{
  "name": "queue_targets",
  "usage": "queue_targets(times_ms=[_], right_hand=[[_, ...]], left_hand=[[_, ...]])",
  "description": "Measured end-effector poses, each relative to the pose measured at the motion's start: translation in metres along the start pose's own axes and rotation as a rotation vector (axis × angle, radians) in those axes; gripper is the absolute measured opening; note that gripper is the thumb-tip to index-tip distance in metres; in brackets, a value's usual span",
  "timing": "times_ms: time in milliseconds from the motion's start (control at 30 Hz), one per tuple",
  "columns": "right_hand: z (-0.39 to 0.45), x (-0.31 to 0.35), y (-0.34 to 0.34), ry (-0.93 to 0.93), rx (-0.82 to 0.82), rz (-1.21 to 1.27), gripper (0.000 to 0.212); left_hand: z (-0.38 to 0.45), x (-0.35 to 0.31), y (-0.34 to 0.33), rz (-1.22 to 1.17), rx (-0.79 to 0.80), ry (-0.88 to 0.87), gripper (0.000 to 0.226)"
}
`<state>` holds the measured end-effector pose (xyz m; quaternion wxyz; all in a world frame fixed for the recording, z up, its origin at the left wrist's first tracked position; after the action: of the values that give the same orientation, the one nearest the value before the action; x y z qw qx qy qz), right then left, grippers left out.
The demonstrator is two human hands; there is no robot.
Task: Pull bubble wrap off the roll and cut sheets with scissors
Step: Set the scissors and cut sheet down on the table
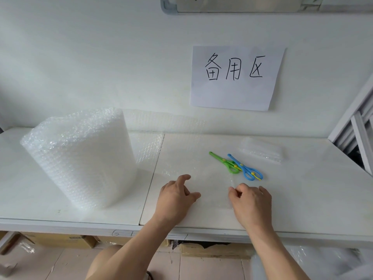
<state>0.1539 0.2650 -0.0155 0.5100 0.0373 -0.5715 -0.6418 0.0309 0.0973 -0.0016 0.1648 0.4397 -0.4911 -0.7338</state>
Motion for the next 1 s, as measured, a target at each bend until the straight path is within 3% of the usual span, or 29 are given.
queue_targets(times_ms=[233,467,533,633,800,1000], right_hand=[[-0.002,-0.002,-0.002,-0.026,-0.010,-0.046,0.031],[-0.003,-0.005,-0.001,-0.041,-0.055,-0.016,0.017],[-0.004,-0.008,-0.002,-0.023,-0.088,-0.015,0.018],[-0.004,-0.006,-0.003,0.058,-0.119,-0.025,0.030],[0.001,-0.010,-0.009,0.307,-0.055,-0.022,0.033],[0.001,-0.008,-0.010,0.211,0.003,-0.033,0.027]], left_hand=[[0.005,0.000,-0.005,0.110,-0.022,-0.065,0.055],[0.007,0.004,-0.021,0.353,-0.081,-0.247,0.025],[0.008,0.006,-0.023,0.391,-0.093,-0.273,0.031],[0.010,0.003,-0.021,0.488,0.063,-0.280,0.053],[0.022,0.012,-0.019,0.521,0.237,-0.250,0.058],[0.029,0.016,-0.019,0.491,0.284,-0.178,0.064]])
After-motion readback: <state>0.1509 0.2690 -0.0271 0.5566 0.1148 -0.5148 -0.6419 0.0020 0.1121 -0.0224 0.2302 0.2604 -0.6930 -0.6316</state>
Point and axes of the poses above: each hand's wrist, its own z-axis towards the middle knuckle, its own y-axis out of the back of the hand, x = y × z, the point moved 3 cm from there along z, towards the middle knuckle, and after that the axes turned 13 degrees about z, right-handed, at the moved point
